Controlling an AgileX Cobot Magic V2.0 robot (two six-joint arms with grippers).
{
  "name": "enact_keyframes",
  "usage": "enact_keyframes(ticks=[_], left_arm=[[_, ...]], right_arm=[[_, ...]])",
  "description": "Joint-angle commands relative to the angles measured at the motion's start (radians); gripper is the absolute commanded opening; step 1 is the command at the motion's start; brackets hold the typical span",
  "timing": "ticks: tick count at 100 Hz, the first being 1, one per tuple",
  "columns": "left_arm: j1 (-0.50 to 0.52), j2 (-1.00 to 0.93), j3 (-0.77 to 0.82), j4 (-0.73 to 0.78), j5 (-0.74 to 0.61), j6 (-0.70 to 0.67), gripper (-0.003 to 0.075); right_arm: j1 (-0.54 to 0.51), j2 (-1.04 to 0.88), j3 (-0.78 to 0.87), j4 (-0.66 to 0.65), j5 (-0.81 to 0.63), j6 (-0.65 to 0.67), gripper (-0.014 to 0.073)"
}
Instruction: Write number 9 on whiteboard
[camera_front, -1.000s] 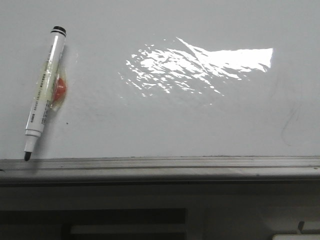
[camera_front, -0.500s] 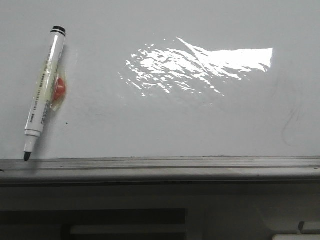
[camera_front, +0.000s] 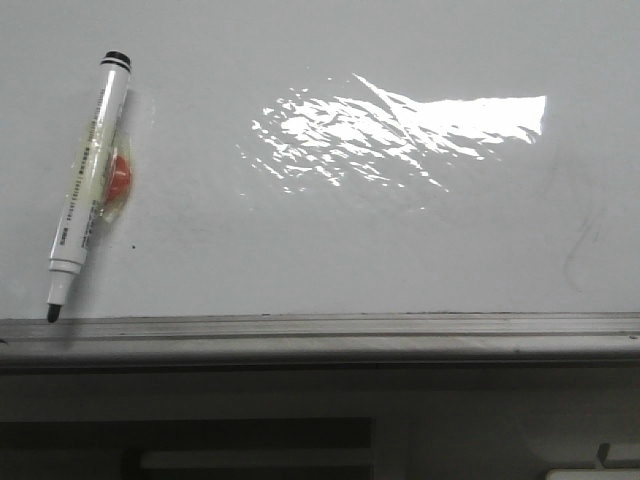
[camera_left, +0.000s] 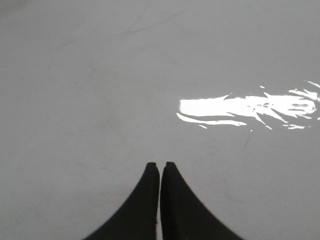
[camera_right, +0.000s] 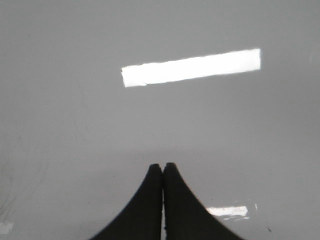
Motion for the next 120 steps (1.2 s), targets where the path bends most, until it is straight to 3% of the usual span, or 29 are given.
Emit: enact_keyframes(ticks=[1,18,33,51,58,75,82,102,120], left_arm=[[-0.006,-0.010,-0.052,-0.044,-0.030,-0.013,-0.0021],[-0.006,0.060,-0.187,-0.020,0.143,-0.013,-0.0020],[-0.006,0.117,-0.262,-0.032,0.138,-0.013,-0.0020],[-0.006,0.130,-0.288,-0.032,0.132,-0.013,-0.0008],[-0.006,0.133,-0.288,-0.032,0.134,-0.013,0.0058],[-0.006,0.150,-0.284,-0.032,0.123,-0.013,0.0376],[-0.006,0.152,-0.276,-0.041,0.083,-0.013,0.0450],[-0.051,0.193,-0.302,-0.024,-0.004,-0.013,0.0449],[-0.184,0.327,-0.327,-0.023,-0.018,-0.013,0.0449]], right_arm=[[0.007,0.021,-0.069,0.009,-0.015,0.001,-0.0061],[0.007,0.106,-0.153,0.034,0.118,0.001,-0.0060],[0.007,0.172,-0.187,0.036,0.147,0.001,-0.0060],[0.007,0.183,-0.189,0.134,0.120,0.001,-0.0061],[0.007,0.183,-0.189,0.134,0.104,0.001,-0.0061],[0.007,0.183,-0.189,0.134,0.104,0.001,-0.0061],[0.007,0.183,-0.189,0.134,0.104,0.001,-0.0061],[0.007,0.183,-0.189,0.134,0.104,0.001,-0.0061],[0.007,0.183,-0.189,0.134,0.104,0.001,-0.0061]])
